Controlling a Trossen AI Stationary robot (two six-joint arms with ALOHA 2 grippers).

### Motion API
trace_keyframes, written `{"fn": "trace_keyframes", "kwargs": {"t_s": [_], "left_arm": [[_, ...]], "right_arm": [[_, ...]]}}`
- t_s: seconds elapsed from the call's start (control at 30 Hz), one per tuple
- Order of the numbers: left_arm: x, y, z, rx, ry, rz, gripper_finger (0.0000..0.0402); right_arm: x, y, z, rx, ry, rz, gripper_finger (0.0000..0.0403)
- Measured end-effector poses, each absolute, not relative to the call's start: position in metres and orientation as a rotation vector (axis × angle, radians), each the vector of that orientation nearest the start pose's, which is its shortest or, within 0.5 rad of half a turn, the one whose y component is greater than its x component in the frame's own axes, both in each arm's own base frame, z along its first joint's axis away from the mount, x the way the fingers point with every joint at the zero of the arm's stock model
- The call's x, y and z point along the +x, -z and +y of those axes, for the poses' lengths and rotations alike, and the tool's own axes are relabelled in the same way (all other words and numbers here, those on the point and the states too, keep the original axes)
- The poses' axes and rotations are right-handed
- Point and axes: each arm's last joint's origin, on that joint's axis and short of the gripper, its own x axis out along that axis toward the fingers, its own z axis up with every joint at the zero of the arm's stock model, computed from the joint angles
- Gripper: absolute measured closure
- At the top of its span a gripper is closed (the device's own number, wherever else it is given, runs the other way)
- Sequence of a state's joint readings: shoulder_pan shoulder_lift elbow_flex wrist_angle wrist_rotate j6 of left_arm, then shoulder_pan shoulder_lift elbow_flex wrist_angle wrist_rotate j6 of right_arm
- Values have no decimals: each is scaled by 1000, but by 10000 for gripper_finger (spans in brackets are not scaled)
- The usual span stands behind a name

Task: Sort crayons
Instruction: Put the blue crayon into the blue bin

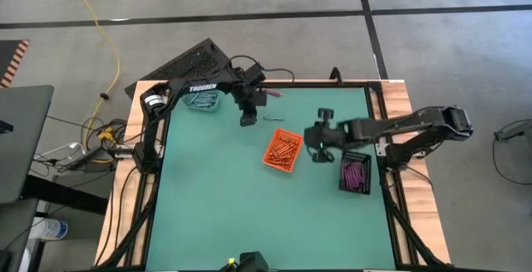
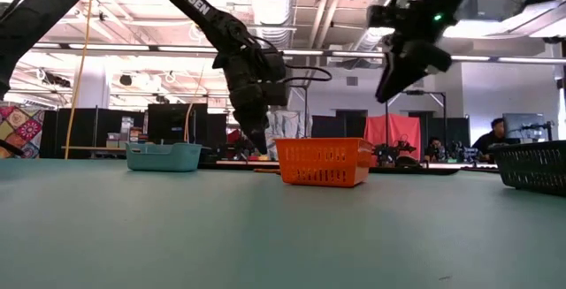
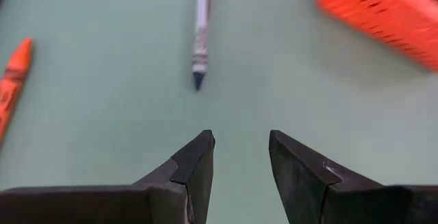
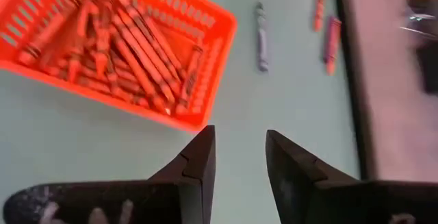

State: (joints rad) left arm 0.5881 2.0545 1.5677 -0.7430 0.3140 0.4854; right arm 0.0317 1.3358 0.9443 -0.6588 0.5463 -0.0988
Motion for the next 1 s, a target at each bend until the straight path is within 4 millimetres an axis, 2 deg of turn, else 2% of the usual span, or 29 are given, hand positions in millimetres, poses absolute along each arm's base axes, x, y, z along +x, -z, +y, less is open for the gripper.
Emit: {"fn": "trace_keyframes", "kwargs": {"t_s": [0.13,0.27,0.6,0.77,1.0], "left_arm": [[353,-187,227,-129,93,1076,272],[356,-187,222,-116,99,1080,272],[363,-185,198,-110,155,1143,272],[372,-184,179,-77,173,1176,272],[381,-184,155,-36,233,1189,272]], "right_arm": [[263,-243,-39,-318,289,996,281],[274,-232,-73,-281,218,958,281],[287,-179,-149,-228,76,934,281],[292,-160,-168,-224,34,873,277],[299,-138,-178,-251,25,869,231]]}}
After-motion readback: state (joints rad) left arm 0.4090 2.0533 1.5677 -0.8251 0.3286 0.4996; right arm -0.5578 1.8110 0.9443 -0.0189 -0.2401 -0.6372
